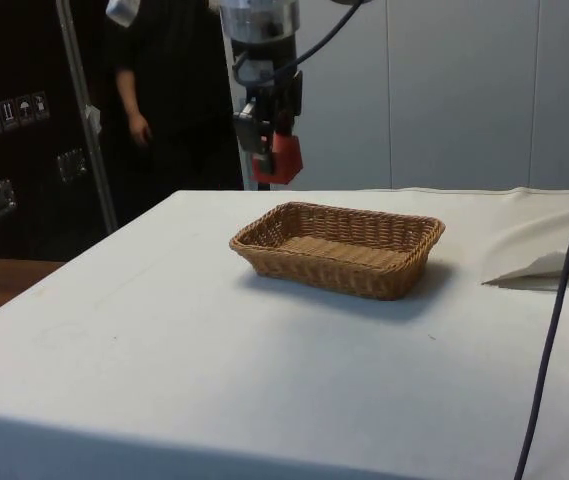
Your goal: Pick up the cube and place it into the basket.
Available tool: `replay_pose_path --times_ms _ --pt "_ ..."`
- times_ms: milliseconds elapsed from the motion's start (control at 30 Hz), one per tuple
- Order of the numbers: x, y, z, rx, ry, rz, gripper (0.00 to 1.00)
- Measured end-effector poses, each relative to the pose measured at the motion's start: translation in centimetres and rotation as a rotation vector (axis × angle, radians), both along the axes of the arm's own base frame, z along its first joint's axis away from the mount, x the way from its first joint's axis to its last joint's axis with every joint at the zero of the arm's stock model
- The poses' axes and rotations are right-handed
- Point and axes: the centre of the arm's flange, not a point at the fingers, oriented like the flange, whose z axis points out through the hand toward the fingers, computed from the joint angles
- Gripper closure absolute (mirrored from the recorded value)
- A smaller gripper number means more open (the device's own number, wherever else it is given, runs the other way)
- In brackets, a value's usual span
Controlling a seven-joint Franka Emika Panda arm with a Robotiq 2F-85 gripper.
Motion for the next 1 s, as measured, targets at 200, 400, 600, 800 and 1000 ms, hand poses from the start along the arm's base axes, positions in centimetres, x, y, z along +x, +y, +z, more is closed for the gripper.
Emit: replay_pose_path --times_ms 200,400,600,800,1000 --pt "-0.8 -1.5 -0.2 0.003 0.004 0.008 0.99" --pt "-1.2 -3.3 -1.0 0.026 -0.015 0.009 0.99" --pt "-1.5 -5.0 -1.6 0.043 -0.03 0.009 0.99" --pt "-1.6 -7.1 -1.9 0.058 -0.049 0.005 0.99" --pt "-1.4 -8.2 -2.3 0.075 -0.054 -0.002 0.99"
